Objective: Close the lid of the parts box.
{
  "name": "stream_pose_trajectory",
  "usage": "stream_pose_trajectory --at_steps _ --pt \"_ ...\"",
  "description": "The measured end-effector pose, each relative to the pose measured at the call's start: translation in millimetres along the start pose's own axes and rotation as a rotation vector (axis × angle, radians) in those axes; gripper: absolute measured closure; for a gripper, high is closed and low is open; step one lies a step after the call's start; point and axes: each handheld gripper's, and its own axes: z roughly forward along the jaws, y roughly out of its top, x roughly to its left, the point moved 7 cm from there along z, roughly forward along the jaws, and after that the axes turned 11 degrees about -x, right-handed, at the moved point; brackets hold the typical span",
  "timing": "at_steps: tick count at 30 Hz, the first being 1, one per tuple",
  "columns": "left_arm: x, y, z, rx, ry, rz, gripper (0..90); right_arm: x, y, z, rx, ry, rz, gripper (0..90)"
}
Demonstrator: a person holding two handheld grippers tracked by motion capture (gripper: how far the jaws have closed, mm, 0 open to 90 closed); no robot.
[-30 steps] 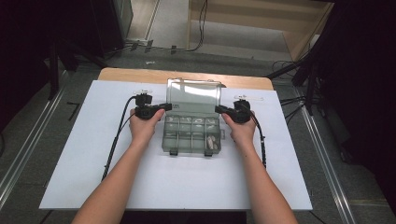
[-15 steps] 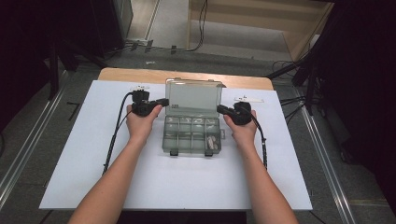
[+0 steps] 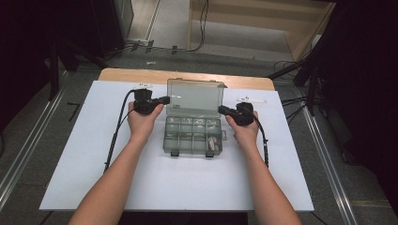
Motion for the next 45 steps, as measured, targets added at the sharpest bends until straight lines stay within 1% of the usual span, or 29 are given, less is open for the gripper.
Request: stream_pose_trajectory --at_steps 1,2,4,9,12,14,16,18,19,21,24,26,30,34,37,39,40,42,44,45 --pt "-0.1 0.0 -0.1 -0.005 0.001 0.002 82.6 -1.4 1.5 0.2 0.007 0.004 0.006 73.8" --pt "-0.4 -0.1 -0.2 -0.007 0.003 0.003 82.6 -2.9 4.0 -0.1 0.009 -0.001 0.010 70.7" --pt "-0.8 -0.1 -0.9 -0.007 0.005 0.009 82.7 -5.4 10.7 -1.0 0.006 -0.006 0.012 70.2" --pt "-2.4 -1.1 -1.1 -0.034 0.009 0.024 82.8 -5.1 24.7 -0.6 0.000 -0.029 0.015 69.8" --pt "-3.5 -1.7 -1.4 -0.038 0.003 0.026 82.8 -5.4 29.6 0.2 0.005 -0.046 -0.003 70.0" --pt "-4.2 -2.1 -1.2 -0.047 0.005 0.033 82.8 -5.6 31.3 1.0 0.001 -0.053 0.002 72.6" --pt "-4.6 -2.6 -1.1 -0.052 0.003 0.031 82.8 -5.6 32.3 1.8 -0.003 -0.054 0.012 74.6" --pt "-4.6 -2.7 -1.1 -0.055 0.001 0.036 82.9 -4.5 32.9 2.5 -0.009 -0.049 0.010 79.2" --pt "-5.0 -2.7 -0.9 -0.058 0.000 0.037 82.9 -3.5 32.9 2.5 -0.010 -0.050 0.001 80.8" --pt "-5.4 -2.8 -1.2 -0.062 -0.002 0.044 82.9 -2.5 33.2 1.9 -0.012 -0.062 -0.007 81.7" --pt "-5.4 -2.8 -1.5 -0.066 -0.006 0.051 82.8 -1.7 33.0 0.0 -0.018 -0.055 0.001 82.6" --pt "-5.7 -2.5 -1.6 -0.066 -0.003 0.052 82.7 -1.0 32.5 -1.0 -0.027 -0.057 -0.007 82.8" --pt "-4.5 -3.1 -2.9 -0.052 -0.012 0.039 82.1 1.6 32.2 -2.6 -0.037 -0.059 -0.028 83.0" --pt "-4.3 -2.4 -3.9 -0.052 -0.026 0.027 80.7 3.0 31.3 -4.4 -0.051 -0.054 -0.040 83.0" --pt "-4.4 -1.4 -5.5 -0.052 -0.041 0.007 75.1 2.7 30.4 -5.8 -0.059 -0.055 -0.039 83.1" --pt "-3.0 -0.6 -7.5 -0.051 -0.047 0.007 71.0 2.9 30.1 -6.5 -0.069 -0.055 -0.037 83.1" --pt "-2.5 0.6 -9.0 -0.058 -0.052 0.007 68.8 3.3 29.7 -6.9 -0.070 -0.057 -0.040 83.1" --pt "-0.8 3.7 -13.3 -0.074 -0.065 -0.009 66.3 4.0 29.7 -7.4 -0.071 -0.065 -0.048 83.1" --pt "0.2 7.5 -18.0 -0.091 -0.081 -0.024 66.4 4.2 29.5 -8.2 -0.072 -0.065 -0.054 83.1" --pt "0.9 9.3 -19.8 -0.095 -0.085 -0.021 66.6 4.2 29.5 -8.4 -0.074 -0.064 -0.054 83.0"
